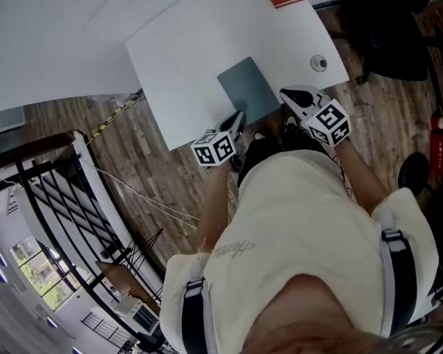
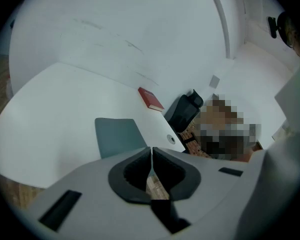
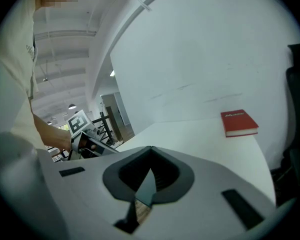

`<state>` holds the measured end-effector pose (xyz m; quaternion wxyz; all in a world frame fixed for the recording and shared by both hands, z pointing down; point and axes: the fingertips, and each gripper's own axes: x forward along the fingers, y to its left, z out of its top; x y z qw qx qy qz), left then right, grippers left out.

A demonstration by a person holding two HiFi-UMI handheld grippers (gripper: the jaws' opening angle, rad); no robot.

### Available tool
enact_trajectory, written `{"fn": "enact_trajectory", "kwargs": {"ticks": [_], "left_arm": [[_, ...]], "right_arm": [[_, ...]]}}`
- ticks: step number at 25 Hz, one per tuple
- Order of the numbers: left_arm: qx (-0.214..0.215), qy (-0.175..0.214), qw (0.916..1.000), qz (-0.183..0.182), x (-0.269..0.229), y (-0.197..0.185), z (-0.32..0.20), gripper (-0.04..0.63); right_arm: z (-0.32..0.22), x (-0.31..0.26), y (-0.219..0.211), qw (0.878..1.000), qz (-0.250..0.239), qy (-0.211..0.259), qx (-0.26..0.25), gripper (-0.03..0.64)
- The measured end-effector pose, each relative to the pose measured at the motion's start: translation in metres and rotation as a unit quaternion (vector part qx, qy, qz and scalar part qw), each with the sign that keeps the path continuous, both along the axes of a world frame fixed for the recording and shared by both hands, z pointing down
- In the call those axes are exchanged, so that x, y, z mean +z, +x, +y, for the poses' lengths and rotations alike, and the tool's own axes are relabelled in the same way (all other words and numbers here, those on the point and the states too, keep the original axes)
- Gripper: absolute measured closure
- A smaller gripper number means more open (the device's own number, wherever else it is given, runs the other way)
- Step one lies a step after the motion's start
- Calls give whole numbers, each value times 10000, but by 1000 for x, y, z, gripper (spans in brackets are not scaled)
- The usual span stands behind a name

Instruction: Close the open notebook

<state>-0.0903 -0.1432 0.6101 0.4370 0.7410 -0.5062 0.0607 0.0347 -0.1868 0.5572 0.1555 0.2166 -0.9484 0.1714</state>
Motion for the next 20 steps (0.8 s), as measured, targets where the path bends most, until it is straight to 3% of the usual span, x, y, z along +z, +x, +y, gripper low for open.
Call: {"fn": "enact_trajectory", "kwargs": {"ticks": [8, 11, 15, 20], "left_arm": [[-435, 550, 9972, -255, -36, -49, 15, 574], [-730, 884, 9913, -644, -54, -69, 13, 574], [-1035, 1385, 9742, -1449, -91, -94, 3, 574], [-1345, 2011, 9484, -2050, -146, -123, -12, 574]], "right_arm": [[14, -33, -45, 9989, -40, 300, -366, 609], [8, -52, -59, 9979, -178, 501, -380, 609], [-8, -91, -73, 9935, -363, 1021, -359, 609], [-18, -134, -89, 9853, -579, 1578, -311, 609]]}}
